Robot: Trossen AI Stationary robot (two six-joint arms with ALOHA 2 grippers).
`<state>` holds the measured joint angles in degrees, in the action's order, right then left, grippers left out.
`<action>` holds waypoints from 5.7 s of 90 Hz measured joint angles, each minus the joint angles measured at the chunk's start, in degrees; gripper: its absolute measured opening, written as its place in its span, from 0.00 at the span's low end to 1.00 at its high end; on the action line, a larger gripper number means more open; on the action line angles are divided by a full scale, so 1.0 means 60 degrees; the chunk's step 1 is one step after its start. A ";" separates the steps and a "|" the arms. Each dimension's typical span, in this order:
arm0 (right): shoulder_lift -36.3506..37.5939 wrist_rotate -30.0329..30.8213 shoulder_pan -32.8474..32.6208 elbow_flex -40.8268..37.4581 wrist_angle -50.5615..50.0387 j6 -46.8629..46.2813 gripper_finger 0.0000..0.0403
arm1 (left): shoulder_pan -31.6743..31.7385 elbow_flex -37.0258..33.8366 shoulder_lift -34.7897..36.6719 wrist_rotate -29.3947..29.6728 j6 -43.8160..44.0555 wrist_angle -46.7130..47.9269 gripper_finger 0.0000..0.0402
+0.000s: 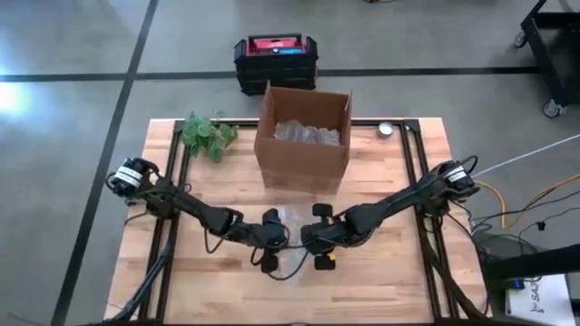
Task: Wrap mug
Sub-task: Wrap the yellow cup in bubble wrap
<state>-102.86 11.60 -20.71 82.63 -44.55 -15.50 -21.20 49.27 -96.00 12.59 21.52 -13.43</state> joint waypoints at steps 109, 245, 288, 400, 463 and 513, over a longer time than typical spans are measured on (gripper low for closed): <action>-0.2041 -0.1501 0.0335 0.1462 -0.0165 0.1071 0.03 | -0.0013 0.0006 0.0006 -0.0013 -0.0073 -0.0056 0.06; -0.0817 -0.1231 0.0544 0.1522 -0.0723 0.1019 0.03 | -0.0038 0.0013 0.0016 0.0060 0.0040 -0.0110 0.06; -0.2566 -0.1173 0.0306 0.1486 -0.0231 0.0688 0.03 | -0.0038 0.0016 0.0135 0.0061 0.0040 0.0113 0.06; -0.0486 -0.1087 0.0244 0.1457 -0.1077 0.0602 0.03 | 0.0472 -0.0004 -0.0664 -0.0129 -0.0229 -0.1682 0.05; -0.0348 -0.0193 -0.0093 0.0690 0.0370 0.0429 0.03 | 0.0466 -0.0038 -0.0605 -0.0193 -0.0255 -0.1849 0.05; -0.1492 -0.0255 -0.0007 0.0001 0.1356 0.0010 0.03 | 0.0360 -0.0100 0.0651 -0.0309 -0.0187 -0.0207 0.06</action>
<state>-111.81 10.07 -20.75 82.64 -36.41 -15.44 -19.04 48.66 -92.09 10.74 20.39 -14.67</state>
